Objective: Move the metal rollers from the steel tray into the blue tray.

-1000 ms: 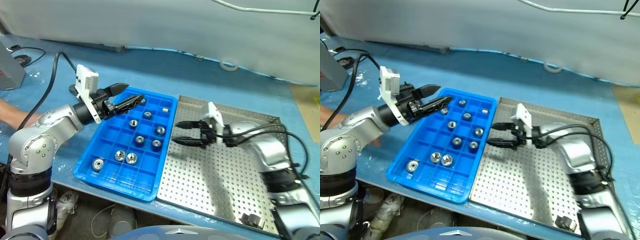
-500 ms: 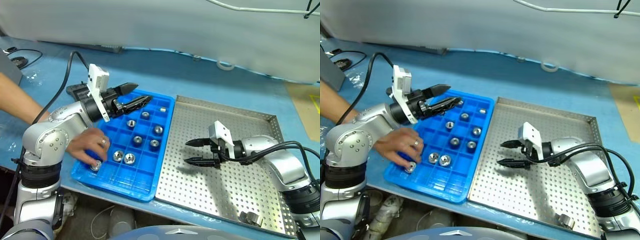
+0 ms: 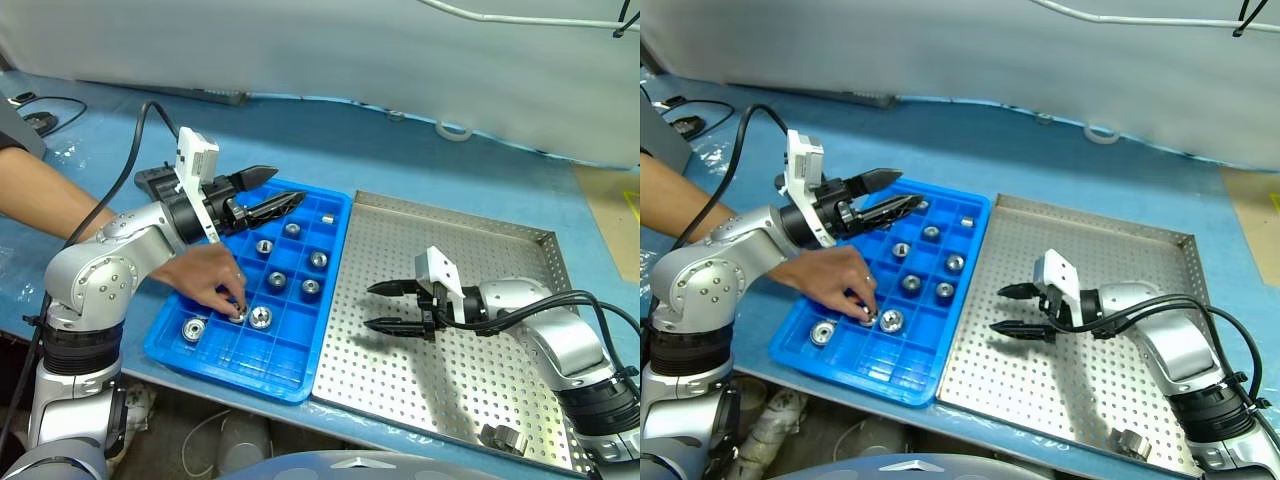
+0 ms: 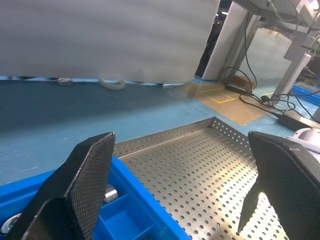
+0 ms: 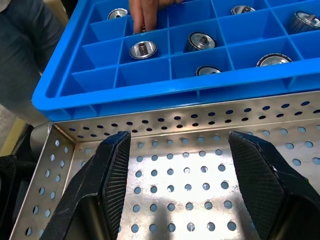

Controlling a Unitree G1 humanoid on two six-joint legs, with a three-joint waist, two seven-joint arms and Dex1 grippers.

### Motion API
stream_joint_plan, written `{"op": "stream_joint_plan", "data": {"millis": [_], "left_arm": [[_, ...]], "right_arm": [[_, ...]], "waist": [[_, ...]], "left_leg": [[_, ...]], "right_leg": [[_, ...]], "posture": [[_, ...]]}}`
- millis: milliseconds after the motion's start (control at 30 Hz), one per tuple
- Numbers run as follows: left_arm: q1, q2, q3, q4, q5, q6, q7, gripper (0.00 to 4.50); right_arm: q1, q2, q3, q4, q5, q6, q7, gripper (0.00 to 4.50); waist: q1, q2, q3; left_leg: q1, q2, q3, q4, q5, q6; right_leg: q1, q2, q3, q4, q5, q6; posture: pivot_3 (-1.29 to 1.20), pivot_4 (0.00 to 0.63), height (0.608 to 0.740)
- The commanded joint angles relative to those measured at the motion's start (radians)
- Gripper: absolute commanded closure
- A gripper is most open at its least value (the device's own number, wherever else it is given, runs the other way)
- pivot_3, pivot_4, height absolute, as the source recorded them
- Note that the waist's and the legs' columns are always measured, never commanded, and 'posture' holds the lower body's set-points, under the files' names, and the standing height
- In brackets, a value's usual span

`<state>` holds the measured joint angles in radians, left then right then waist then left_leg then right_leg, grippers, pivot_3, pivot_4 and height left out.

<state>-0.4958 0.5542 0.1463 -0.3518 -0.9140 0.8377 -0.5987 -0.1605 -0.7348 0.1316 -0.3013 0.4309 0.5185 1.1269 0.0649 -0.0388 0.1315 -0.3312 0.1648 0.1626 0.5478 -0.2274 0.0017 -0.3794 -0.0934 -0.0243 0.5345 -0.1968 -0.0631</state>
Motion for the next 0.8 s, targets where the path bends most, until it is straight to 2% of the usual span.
{"op": "stream_joint_plan", "data": {"millis": [33, 800], "left_arm": [[-0.018, 0.011, 0.009, -0.024, -0.008, -0.002, -0.012, 0.0], [-0.028, 0.003, -0.001, -0.009, -0.001, -0.007, -0.024, 0.0]], "right_arm": [[-0.005, 0.005, -0.016, -0.012, 0.008, -0.015, -0.012, 1.25], [-0.013, -0.004, -0.085, -0.005, 0.03, 0.014, -0.086, 1.25]], "waist": [[0.0, 0.0, 0.0], [-0.002, 0.0, 0.0]], "left_leg": [[0.0, 0.0, 0.0, 0.0, 0.0, 0.0], [0.0, 0.0, 0.0, 0.0, 0.0, 0.0]], "right_leg": [[0.0, 0.0, 0.0, 0.0, 0.0, 0.0], [0.0, 0.0, 0.0, 0.0, 0.0, 0.0]], "posture": [[-0.02, 0.15, 0.74], [-0.04, 0.15, 0.74]]}}
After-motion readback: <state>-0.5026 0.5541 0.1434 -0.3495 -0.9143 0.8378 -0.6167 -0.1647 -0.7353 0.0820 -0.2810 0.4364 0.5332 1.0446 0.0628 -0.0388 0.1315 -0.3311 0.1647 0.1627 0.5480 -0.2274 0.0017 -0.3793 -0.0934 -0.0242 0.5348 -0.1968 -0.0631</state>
